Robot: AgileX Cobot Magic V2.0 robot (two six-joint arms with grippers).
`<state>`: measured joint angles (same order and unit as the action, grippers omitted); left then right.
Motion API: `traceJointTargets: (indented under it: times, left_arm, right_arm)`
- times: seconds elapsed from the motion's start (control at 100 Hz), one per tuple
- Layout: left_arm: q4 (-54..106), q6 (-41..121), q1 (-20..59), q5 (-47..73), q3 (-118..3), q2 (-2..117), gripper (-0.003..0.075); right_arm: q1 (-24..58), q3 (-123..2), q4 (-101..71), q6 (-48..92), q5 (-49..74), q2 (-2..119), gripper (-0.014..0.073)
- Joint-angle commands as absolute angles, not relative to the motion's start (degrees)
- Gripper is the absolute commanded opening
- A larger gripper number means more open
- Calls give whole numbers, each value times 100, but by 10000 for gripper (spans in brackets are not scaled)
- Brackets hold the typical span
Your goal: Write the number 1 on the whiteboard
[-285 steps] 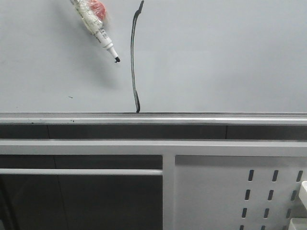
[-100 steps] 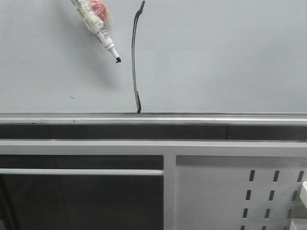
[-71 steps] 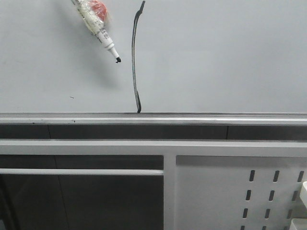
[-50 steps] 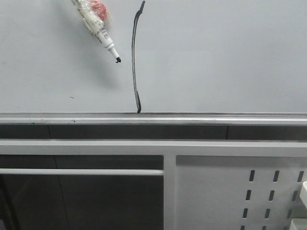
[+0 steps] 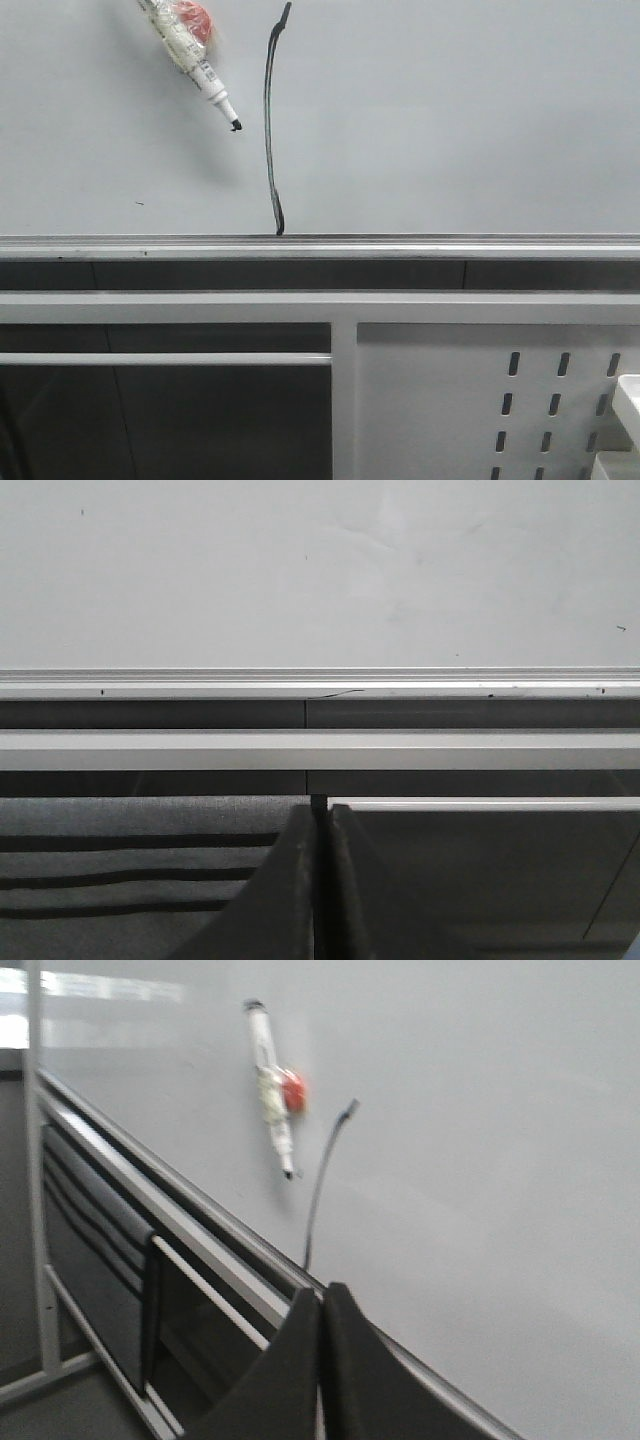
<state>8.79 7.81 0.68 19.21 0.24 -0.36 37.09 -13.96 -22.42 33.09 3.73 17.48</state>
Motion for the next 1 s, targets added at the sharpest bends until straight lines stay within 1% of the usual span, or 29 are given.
traceJointTargets:
  times: [0.0, 0.13, 0.25, 0.43, 0.48, 0.58, 0.73, 0.99]
  left_arm:
    - [895, 739, 56, 1638, 222, -149, -20]
    - [895, 739, 56, 1638, 222, -149, -20]
    - [895, 739, 56, 1638, 222, -149, -20]
    - [895, 739, 56, 1638, 222, -149, -20]
    - [895, 739, 56, 1638, 222, -149, -20]
    - [895, 739, 56, 1638, 222, -149, -20]
    - [895, 739, 56, 1638, 222, -149, -20]
    - [895, 739, 56, 1627, 222, -149, -20]
  right_arm:
    - [3168, -1292, -996, 1815, -173, 1814, -59]
    - [2346, -919, 555, 0, -198, 1804, -59]
    - [1805, -537, 1006, -694, -222, 1602, -59]
    - [1165, 135, 1006, -718, -238, 823, -59]
    - [1038, 100, 1054, -718, 393, 589, -59]
    - [784, 119, 1054, -718, 909, 218, -59]
    - [711, 119, 1054, -718, 1772, -175, -59]
    - [711, 119, 1054, -718, 1732, -170, -59]
